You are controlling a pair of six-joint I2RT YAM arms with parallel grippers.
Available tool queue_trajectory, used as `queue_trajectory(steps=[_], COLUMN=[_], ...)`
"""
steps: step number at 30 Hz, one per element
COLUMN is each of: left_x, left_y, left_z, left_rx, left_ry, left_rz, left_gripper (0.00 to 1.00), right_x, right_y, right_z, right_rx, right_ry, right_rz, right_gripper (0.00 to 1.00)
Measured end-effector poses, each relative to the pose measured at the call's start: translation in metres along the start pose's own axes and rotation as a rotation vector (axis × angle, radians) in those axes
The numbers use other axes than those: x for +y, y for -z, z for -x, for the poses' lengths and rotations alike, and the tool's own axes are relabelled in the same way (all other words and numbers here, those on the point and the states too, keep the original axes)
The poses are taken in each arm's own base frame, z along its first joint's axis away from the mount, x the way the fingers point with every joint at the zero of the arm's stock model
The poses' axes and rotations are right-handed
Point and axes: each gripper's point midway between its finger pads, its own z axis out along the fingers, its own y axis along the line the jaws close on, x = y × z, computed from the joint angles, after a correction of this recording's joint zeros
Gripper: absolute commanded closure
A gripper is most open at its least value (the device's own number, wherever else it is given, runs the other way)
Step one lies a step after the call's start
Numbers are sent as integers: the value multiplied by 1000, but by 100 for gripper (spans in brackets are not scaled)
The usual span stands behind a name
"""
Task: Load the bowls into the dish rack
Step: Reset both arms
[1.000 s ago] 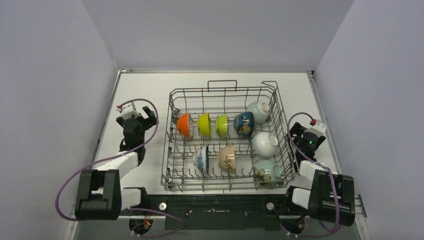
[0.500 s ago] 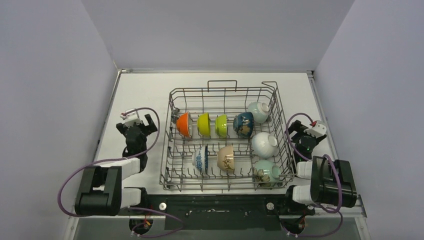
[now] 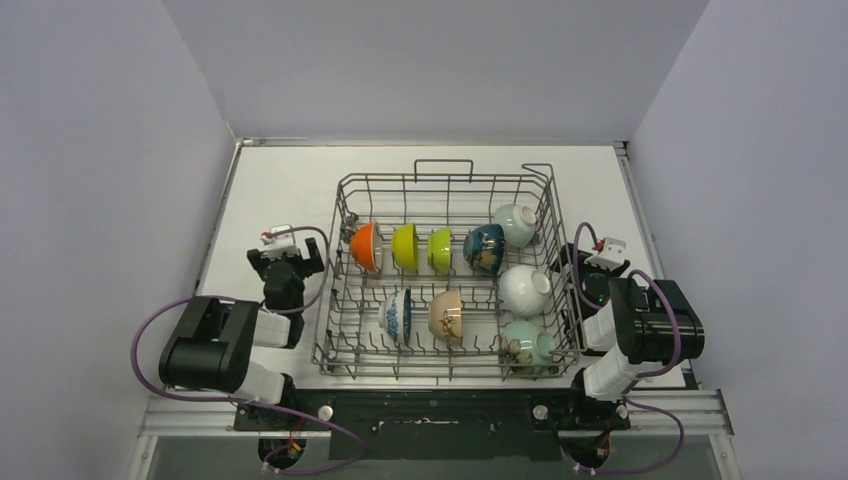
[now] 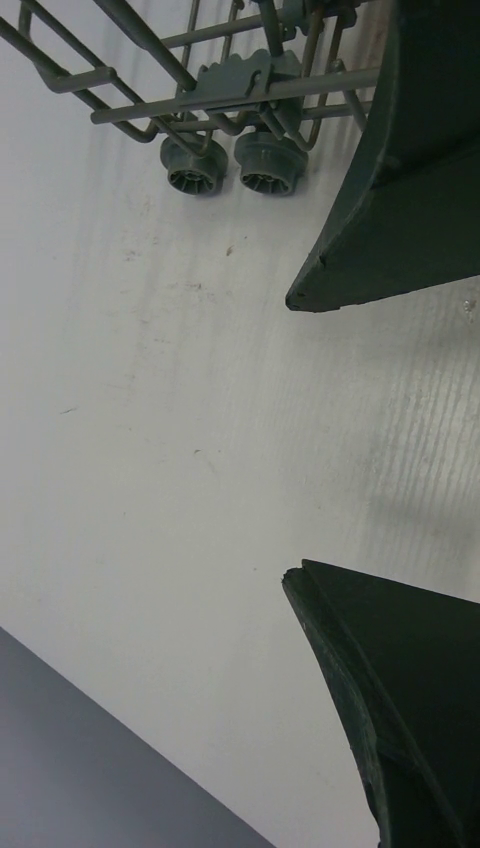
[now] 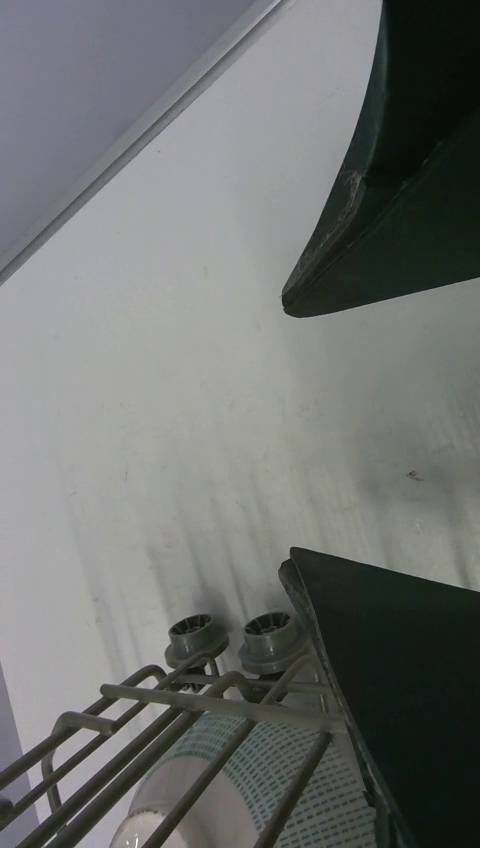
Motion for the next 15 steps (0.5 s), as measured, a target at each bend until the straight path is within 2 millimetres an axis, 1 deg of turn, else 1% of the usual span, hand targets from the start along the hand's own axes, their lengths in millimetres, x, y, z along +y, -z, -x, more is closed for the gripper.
queue_trajectory(steps=[3,7,12,15], left_x=[2,3,5,6], left_y=[-5,-7,-7,-7], left_z=[8,12,12,12], left_rx=[-19,-29,-29,-29], left_ry=[11,16,22,23], left_rz=[23,36,48,51], left_gripper=[4,4,4,4], right_x=[4,5,19,28], right_y=[-5,-8,-26,-30], right_z=[4,1,-1,-1], right_rx=[-10,10,58,66], right_ry=[8,29,102,132], right_rz=[6,13,72,105], right_gripper=[10,10,10,10])
